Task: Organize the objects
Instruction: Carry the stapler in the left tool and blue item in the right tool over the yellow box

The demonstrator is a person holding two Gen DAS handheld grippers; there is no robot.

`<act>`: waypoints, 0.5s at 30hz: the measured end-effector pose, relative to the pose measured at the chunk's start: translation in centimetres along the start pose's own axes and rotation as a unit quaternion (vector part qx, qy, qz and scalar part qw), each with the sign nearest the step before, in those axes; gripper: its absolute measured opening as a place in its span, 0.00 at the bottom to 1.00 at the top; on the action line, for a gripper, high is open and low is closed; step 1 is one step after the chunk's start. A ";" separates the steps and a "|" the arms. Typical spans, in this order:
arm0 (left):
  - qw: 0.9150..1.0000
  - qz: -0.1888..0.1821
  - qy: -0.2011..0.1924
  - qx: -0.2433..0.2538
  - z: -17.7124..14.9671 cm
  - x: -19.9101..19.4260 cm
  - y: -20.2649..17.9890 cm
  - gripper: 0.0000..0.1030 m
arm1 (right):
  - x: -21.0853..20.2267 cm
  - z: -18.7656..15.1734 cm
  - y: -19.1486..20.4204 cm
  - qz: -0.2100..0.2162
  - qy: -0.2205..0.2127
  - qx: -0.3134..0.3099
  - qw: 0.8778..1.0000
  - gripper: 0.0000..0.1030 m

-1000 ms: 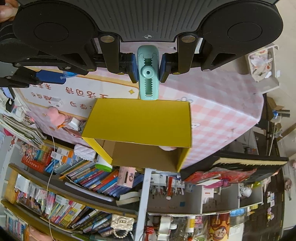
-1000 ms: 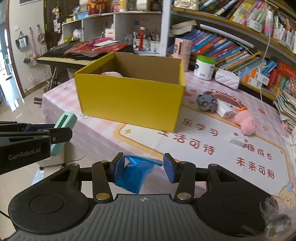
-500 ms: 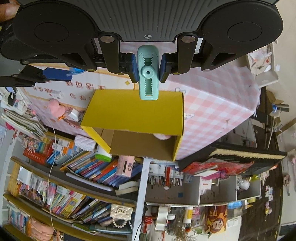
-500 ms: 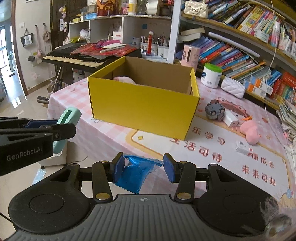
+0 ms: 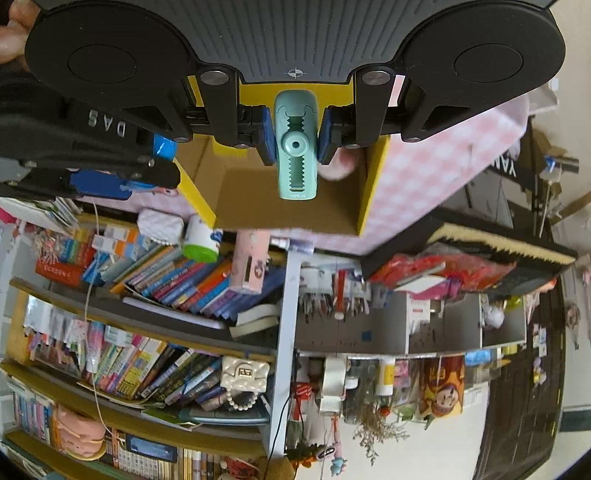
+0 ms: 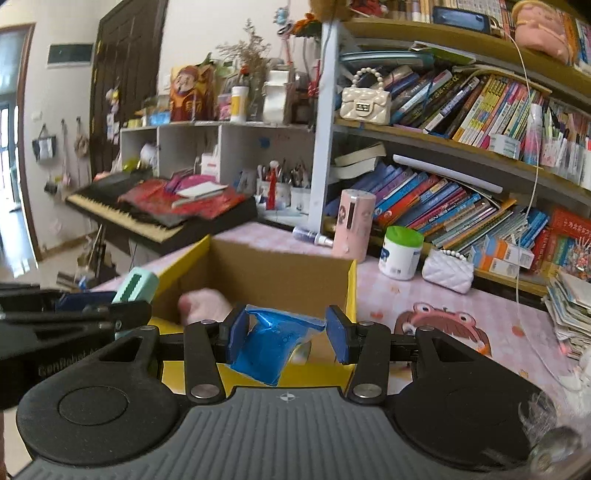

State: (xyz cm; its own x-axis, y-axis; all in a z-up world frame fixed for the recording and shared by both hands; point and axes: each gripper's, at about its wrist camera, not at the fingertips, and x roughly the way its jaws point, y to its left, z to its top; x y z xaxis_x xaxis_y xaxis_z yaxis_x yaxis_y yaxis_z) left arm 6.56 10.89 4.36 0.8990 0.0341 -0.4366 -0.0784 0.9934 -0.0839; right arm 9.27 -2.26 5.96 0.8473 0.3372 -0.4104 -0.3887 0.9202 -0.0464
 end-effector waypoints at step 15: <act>0.997 0.053 0.047 -0.002 1.4 8.4 -1.2 0.22 | 8.7 2.6 -4.5 0.028 0.025 0.012 0.999 0.42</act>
State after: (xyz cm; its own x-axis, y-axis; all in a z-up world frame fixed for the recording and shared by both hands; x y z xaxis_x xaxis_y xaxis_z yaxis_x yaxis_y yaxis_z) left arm 14.80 10.09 2.07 0.8408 0.1284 -0.5260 -0.1731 0.9842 -0.0365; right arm 19.32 -2.92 4.98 0.8051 0.3781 -0.4570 -0.4251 0.9051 -0.0001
